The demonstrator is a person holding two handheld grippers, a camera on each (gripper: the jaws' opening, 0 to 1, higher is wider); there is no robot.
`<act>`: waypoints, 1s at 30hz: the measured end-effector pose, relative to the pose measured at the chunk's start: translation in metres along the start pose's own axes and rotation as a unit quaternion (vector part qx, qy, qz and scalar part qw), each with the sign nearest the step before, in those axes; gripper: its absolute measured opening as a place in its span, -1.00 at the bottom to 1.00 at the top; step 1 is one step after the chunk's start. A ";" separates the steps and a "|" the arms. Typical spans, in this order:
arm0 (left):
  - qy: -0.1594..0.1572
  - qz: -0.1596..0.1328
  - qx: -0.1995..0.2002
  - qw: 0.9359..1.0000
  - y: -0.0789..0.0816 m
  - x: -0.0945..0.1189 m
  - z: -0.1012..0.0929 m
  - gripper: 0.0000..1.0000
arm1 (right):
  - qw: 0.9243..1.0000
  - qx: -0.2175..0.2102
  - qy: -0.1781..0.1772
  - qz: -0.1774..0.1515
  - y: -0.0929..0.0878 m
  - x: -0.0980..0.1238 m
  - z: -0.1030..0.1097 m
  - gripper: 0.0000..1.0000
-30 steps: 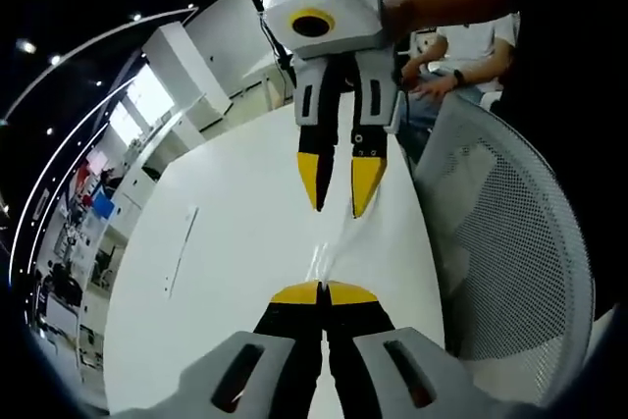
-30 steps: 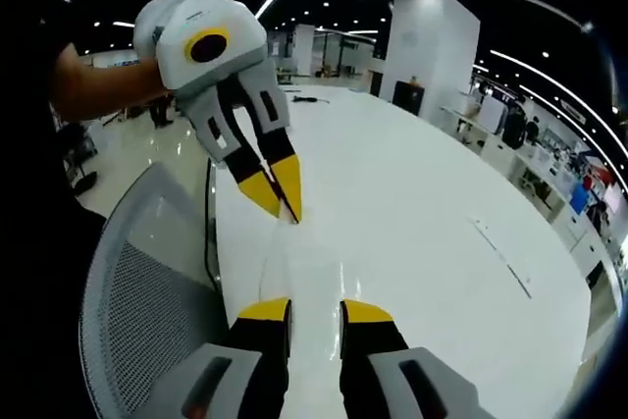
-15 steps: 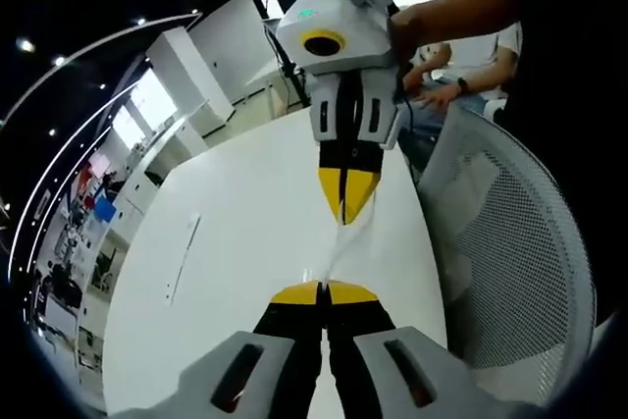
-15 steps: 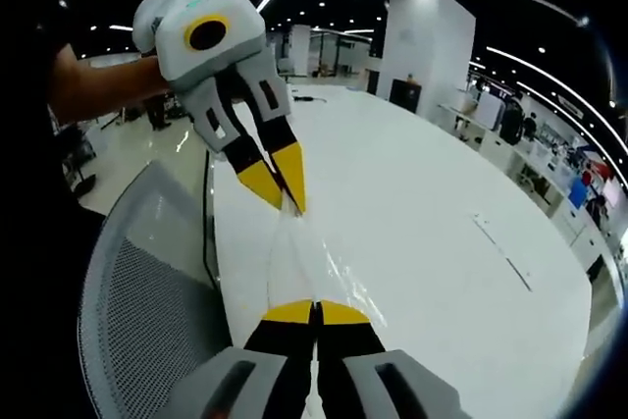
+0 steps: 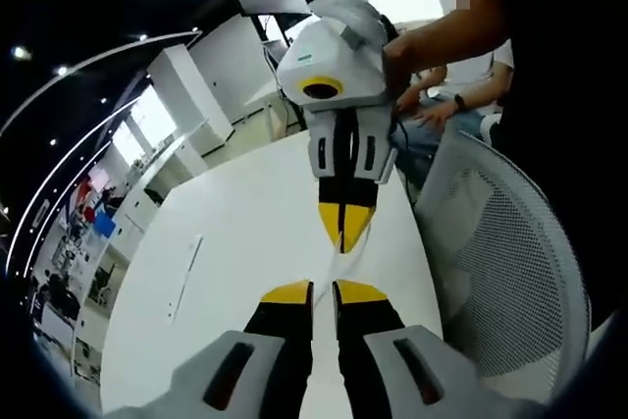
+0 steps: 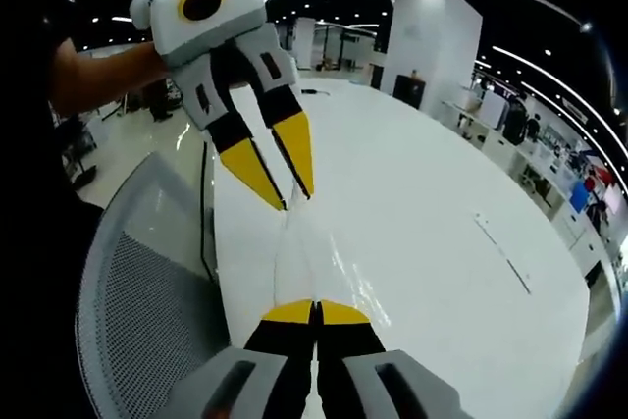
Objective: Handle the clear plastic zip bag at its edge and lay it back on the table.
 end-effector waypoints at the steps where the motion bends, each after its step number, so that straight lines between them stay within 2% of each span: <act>1: -0.002 -0.001 -0.005 1.000 0.001 -0.001 -0.001 -0.92 | 1.000 0.000 0.001 0.001 0.000 0.000 0.000 -1.00; 8: -0.020 -0.017 -0.022 0.999 0.015 -0.004 -0.010 -0.90 | 1.000 -0.004 0.004 0.005 0.001 -0.003 -0.002 -1.00; 13: -0.036 -0.015 -0.039 0.998 0.016 -0.010 -0.020 -0.88 | 1.000 -0.005 0.006 0.007 0.004 -0.003 -0.001 -1.00; 18: -0.048 0.008 -0.067 0.997 0.007 -0.019 -0.030 -0.86 | 1.000 -0.010 0.006 0.006 0.008 -0.002 -0.002 -1.00; 20: -0.040 0.025 -0.088 0.995 0.001 -0.023 -0.030 -0.85 | 1.000 -0.013 0.006 0.004 0.010 -0.001 -0.002 -1.00; 24: -0.037 0.032 -0.100 0.994 -0.002 -0.029 -0.031 -0.83 | 1.000 -0.015 0.004 0.003 0.012 0.001 -0.003 -1.00; 26: -0.030 0.047 -0.120 0.991 -0.007 -0.031 -0.029 -0.86 | 1.000 -0.017 0.004 0.001 0.013 0.001 -0.003 -1.00; 30: -0.022 0.059 -0.133 0.989 -0.010 -0.033 -0.029 -0.96 | 1.000 -0.024 0.003 -0.004 0.017 0.005 -0.002 -1.00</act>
Point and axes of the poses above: the point that each gripper's makers call its tool centre point, and the gripper's own axes: x roughly backward along the fingers, z roughly to its left, y roughly out of its top, the point moved 2 cm from there along x, roughly backward along the fingers, and after that the axes turned 3 degrees about z, right-handed, at the moved point
